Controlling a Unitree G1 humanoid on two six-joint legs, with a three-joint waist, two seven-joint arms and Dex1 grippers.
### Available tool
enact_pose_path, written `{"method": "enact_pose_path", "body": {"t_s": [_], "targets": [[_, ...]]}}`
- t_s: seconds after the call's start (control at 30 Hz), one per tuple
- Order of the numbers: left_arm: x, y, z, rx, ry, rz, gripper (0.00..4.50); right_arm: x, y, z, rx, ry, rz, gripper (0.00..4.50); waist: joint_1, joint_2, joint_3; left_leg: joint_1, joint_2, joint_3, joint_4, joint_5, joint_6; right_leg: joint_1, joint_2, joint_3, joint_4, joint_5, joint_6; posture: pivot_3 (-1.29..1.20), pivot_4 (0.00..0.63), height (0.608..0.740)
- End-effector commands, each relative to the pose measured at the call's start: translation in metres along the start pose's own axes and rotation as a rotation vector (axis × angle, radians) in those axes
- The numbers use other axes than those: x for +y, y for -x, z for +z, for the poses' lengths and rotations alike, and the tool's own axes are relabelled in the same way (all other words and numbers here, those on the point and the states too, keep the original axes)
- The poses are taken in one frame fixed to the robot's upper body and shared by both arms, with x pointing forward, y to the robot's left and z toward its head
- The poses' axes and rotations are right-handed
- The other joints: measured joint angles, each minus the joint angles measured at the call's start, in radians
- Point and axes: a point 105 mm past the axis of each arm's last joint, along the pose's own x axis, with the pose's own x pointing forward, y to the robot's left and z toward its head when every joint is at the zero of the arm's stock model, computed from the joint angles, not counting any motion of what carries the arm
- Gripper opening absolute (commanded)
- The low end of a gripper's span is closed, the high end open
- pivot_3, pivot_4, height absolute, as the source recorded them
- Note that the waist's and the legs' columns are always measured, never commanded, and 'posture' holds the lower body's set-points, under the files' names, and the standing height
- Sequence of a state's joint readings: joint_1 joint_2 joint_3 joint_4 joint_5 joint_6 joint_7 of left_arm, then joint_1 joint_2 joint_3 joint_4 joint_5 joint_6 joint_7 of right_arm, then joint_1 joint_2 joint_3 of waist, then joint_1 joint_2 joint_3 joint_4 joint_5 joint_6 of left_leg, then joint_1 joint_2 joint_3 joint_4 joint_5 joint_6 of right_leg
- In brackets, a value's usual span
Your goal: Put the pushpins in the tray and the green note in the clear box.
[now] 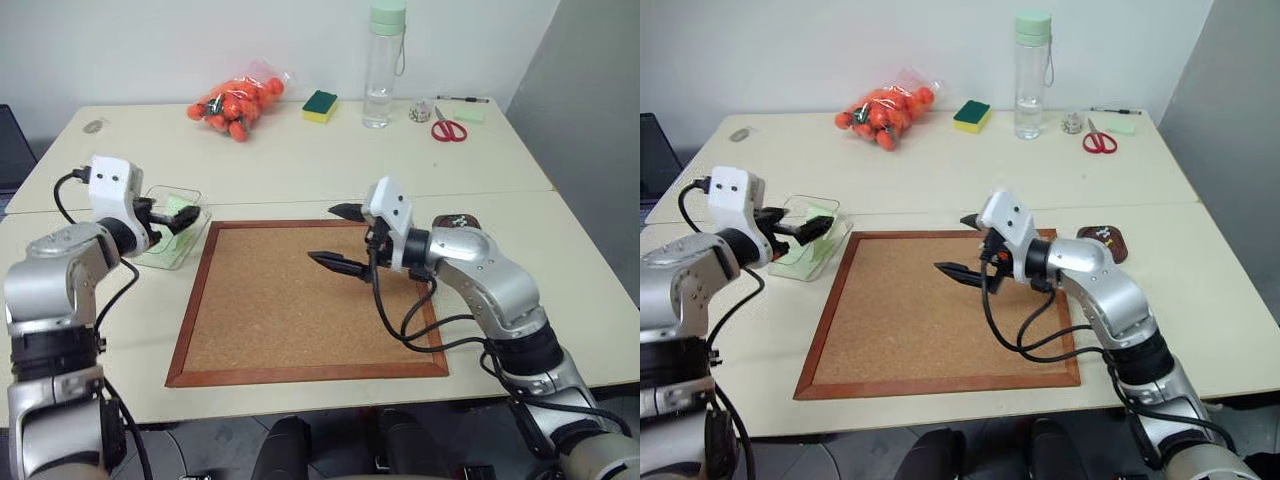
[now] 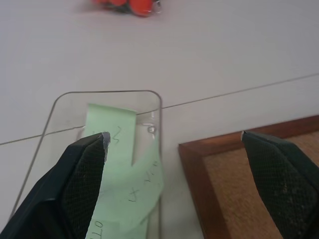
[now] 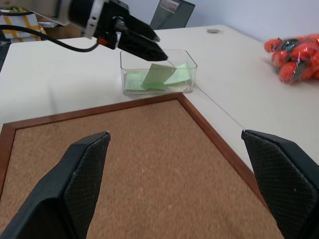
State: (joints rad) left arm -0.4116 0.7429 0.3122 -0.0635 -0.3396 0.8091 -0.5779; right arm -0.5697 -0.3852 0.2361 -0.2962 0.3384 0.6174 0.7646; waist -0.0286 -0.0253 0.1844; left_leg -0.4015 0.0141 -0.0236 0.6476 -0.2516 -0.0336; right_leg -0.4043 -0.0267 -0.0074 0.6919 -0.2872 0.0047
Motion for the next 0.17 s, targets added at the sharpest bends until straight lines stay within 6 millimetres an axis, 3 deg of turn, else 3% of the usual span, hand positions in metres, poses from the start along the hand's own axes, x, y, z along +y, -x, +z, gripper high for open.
{"method": "enact_pose_path", "body": {"t_s": [0.03, 0.17], "targets": [[-0.052, 0.014, 0.009, -0.105, -0.079, -0.191, 4.46, 0.007, 0.027, -0.002, -0.003, 0.0, -0.007, 4.5, 0.005, 0.0, 0.0, 0.0, 0.0, 0.0, 0.0, 0.0, 0.0, 0.0, 0.0, 0.0, -0.001, 0.0, 0.0, 0.0, 0.15, 0.74], [-0.075, 0.017, -0.008, -0.111, -0.101, -0.241, 4.46, 0.007, 0.049, -0.02, 0.041, -0.047, -0.073, 4.5, 0.011, 0.0, 0.0, 0.0, -0.001, 0.0, 0.0, 0.0, 0.0, 0.002, -0.001, 0.0, -0.002, 0.0, 0.0, 0.0, 0.15, 0.74]]}}
